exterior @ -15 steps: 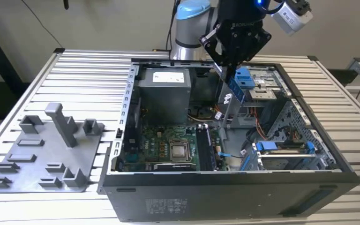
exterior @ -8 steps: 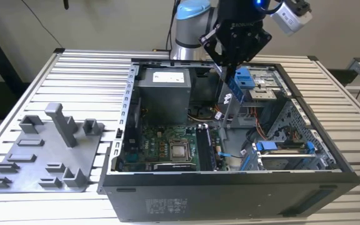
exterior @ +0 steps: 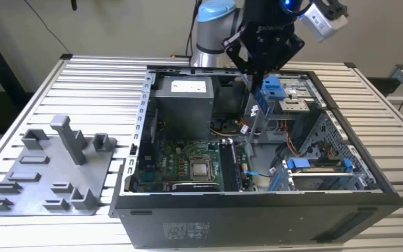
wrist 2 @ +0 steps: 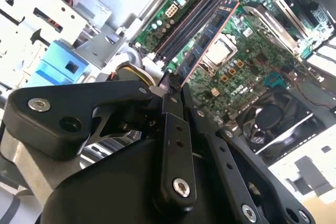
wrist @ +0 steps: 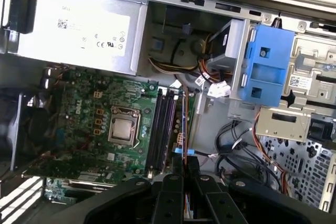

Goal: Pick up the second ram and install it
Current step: 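Insert the second ram into the second slot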

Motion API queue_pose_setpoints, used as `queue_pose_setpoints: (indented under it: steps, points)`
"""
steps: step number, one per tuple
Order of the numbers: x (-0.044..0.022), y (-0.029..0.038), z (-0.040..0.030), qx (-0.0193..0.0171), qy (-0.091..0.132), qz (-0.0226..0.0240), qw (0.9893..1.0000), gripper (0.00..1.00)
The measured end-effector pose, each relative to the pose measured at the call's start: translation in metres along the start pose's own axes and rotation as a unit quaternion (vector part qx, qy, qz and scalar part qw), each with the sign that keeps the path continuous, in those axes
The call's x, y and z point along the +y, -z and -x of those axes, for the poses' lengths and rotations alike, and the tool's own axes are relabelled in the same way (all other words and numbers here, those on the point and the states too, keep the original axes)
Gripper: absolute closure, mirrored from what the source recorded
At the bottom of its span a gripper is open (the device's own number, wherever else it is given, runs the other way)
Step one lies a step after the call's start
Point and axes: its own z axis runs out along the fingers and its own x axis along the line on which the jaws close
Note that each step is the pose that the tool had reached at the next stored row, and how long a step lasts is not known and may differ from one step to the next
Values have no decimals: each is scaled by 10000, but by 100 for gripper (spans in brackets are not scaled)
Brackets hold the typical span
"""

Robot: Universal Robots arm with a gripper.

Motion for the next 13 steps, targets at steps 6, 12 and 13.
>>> queue_pose_setpoints:
  steps: [6, 12, 13]
  points:
    - [0, -7, -1, 23, -241, -8, 9997, 86]
    - [1, -9, -1, 25, -263, -8, 9996, 86]
    - [1, -12, -1, 27, -277, -8, 9996, 86]
